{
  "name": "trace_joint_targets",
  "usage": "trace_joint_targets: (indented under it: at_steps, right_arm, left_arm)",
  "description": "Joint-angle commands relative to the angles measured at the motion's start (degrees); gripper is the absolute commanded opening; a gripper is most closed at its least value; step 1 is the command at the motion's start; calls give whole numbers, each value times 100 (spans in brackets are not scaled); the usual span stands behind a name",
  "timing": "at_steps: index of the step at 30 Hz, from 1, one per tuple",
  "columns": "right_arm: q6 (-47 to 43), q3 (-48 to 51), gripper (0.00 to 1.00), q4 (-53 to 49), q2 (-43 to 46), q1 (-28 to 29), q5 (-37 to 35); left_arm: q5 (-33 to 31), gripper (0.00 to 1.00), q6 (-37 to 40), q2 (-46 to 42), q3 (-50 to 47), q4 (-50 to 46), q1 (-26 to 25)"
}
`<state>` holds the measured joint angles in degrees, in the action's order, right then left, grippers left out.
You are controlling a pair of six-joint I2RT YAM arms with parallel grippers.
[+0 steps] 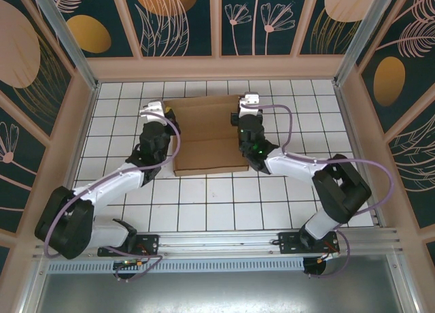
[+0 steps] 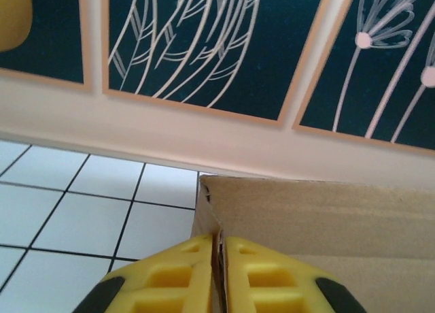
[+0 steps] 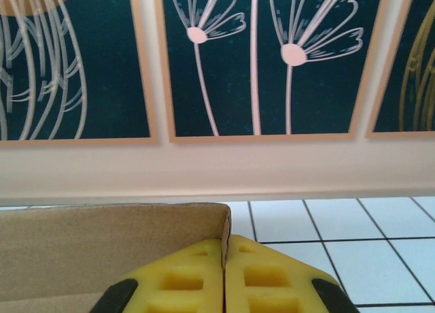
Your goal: Fold the paper box
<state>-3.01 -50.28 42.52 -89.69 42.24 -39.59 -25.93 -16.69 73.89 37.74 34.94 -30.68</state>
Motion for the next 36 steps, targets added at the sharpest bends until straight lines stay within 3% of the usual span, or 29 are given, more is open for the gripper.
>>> trace_joint_targets:
  at_steps: [1, 4, 7, 9, 11, 15, 20, 22, 25, 28, 36]
  right_arm:
    - [251, 301, 10, -128, 691, -369, 1416]
    - [516, 453, 14, -469, 988, -784, 2348]
    - [292, 486, 42, -726, 1142, -875, 2882]
    - [235, 607, 57, -739, 1338, -942, 2937]
    - [304, 651, 60, -919, 1583, -1143, 3303]
    - [193, 984, 67, -1077, 2249, -2095, 4492]
    - [-468, 1283, 65, -744, 2184, -3363, 6533]
    - [-923, 1296, 65, -595, 1939, -3771, 7677]
    - [-1154, 1367, 65, -84, 1495, -4048, 8622]
    - [-1381, 1413, 66, 223, 1091, -4089, 8905]
    - [-1748, 676, 68, -438, 229, -3898, 8960]
  left_arm:
    - [674, 15, 543, -318, -357, 421, -152]
    - [1246, 20, 665, -245, -406, 448, -80]
    - [1812, 38, 767, -137, -159, 101, -83]
    - [1659, 53, 745, -251, -113, -21, -81]
    - [1602, 65, 858, -483, -167, -26, -57]
    - [1725, 83, 1070, -1067, -267, -320, 199]
    - [3032, 79, 1367, -1520, -767, -167, 1196]
    - [3595, 78, 1407, -1302, -1065, 513, 1601]
    - [4787, 72, 1598, -925, -1177, 944, 1980]
    - [5339, 72, 1732, -807, -1194, 891, 2218]
    - [5817, 70, 1719, -336, -1084, 962, 2316]
